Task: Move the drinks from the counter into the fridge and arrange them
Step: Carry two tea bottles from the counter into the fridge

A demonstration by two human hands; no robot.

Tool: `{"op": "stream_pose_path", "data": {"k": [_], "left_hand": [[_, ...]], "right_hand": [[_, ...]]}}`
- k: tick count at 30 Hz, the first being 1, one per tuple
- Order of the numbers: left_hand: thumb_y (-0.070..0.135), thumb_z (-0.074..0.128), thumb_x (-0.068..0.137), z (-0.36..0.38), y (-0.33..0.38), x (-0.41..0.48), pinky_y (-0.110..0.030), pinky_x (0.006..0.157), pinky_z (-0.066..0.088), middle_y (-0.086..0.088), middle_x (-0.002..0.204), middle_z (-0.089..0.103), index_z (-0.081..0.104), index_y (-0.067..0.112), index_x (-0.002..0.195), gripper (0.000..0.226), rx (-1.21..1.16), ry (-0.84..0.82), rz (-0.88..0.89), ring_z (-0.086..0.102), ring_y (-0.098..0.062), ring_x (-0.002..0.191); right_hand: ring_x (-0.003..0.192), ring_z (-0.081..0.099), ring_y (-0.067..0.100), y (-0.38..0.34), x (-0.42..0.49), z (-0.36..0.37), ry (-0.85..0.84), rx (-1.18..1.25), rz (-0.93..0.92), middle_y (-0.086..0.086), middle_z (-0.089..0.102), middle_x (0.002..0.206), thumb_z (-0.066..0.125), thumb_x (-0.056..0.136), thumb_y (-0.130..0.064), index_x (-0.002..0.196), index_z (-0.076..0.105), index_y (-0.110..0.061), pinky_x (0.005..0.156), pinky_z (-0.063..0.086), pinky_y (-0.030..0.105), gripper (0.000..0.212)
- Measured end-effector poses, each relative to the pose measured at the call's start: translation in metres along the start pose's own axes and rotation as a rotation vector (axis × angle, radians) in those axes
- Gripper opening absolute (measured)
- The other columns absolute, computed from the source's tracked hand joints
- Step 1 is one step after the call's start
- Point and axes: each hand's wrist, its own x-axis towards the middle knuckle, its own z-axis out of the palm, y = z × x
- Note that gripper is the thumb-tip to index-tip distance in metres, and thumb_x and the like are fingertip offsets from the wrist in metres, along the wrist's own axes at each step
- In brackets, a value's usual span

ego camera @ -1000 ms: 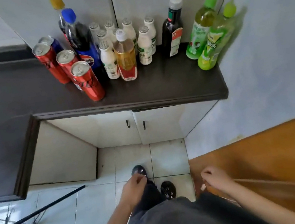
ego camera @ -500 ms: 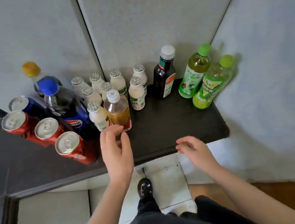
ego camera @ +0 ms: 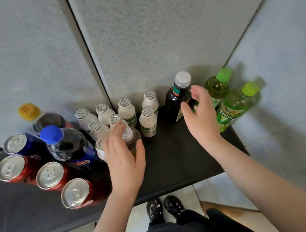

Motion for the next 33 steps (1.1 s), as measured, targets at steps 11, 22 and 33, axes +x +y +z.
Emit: {"op": "stream_pose_path", "data": {"k": [11, 22, 33], "left_hand": [[0.014, 0.064, 0.088, -0.008, 0.000, 0.009, -0.027, 0.094, 0.034, -0.010, 0.111, 0.062, 0.052, 0.005, 0.128, 0.042, 0.159, -0.072, 0.006, 0.048, -0.022, 0.107], [0.010, 0.072, 0.082, -0.016, -0.002, 0.011, -0.033, 0.089, 0.041, -0.013, 0.104, 0.065, 0.056, 0.001, 0.125, 0.047, 0.273, -0.104, 0.128, 0.054, -0.028, 0.100], [0.045, 0.048, 0.090, -0.031, 0.035, -0.015, -0.038, 0.096, 0.050, 0.006, 0.123, 0.059, 0.038, 0.047, 0.127, 0.039, -0.385, 0.157, -0.253, 0.055, -0.008, 0.116]], "right_hand": [[0.113, 0.055, 0.034, 0.019, 0.051, 0.031, 0.016, -0.221, -0.022, 0.017, 0.057, 0.125, 0.057, 0.092, -0.030, 0.134, 0.035, -0.001, 0.086, 0.041, 0.034, 0.055], [0.093, 0.061, 0.033, 0.029, 0.025, 0.014, 0.050, -0.286, -0.189, 0.015, 0.064, 0.100, 0.060, 0.089, -0.037, 0.110, 0.051, 0.000, 0.068, 0.036, 0.026, 0.044], [0.096, 0.054, 0.000, -0.002, -0.033, -0.004, -0.201, 0.079, -0.314, -0.007, 0.056, 0.106, 0.042, 0.089, -0.047, 0.121, 0.047, -0.004, 0.083, 0.039, 0.008, 0.054]]}}
